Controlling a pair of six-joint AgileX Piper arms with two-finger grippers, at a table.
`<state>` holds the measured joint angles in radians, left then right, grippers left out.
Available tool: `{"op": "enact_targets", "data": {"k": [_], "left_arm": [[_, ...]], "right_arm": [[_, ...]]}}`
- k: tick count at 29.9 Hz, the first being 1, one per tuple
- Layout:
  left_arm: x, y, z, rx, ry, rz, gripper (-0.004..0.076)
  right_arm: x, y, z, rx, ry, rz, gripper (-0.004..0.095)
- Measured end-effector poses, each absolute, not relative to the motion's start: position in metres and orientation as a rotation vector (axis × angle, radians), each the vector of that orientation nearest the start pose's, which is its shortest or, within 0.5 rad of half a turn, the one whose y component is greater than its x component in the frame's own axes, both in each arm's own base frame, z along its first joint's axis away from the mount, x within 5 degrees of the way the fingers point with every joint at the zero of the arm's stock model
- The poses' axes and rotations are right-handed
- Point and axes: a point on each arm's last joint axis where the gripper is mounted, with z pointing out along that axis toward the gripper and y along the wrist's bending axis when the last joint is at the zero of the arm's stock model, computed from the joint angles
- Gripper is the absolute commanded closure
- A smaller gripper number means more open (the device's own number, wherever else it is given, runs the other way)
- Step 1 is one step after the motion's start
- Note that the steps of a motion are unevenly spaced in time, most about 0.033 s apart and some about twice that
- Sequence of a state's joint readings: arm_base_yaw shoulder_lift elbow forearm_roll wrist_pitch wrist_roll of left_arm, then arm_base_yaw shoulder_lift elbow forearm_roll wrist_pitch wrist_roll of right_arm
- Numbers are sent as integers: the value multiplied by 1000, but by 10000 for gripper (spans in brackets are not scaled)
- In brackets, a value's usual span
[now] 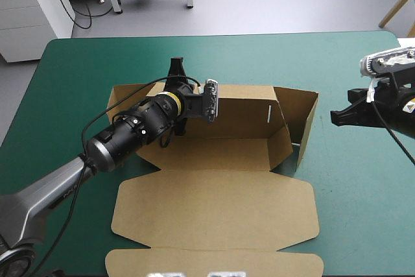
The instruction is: Fold the box
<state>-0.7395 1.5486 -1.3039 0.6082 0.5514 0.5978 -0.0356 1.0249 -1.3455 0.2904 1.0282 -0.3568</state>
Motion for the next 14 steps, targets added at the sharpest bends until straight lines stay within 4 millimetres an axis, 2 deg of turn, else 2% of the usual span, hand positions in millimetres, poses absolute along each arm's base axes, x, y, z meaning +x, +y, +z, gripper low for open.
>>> {"op": "enact_targets", "data": {"k": [9,14], "left_arm": [[271,-223,315,1530,1465,622,734],[266,-220,299,1582,1378,651,734]], "right_arm": [[181,17,454,-319,2126,143,926],[181,17,455,-318,2119,141,899]]}}
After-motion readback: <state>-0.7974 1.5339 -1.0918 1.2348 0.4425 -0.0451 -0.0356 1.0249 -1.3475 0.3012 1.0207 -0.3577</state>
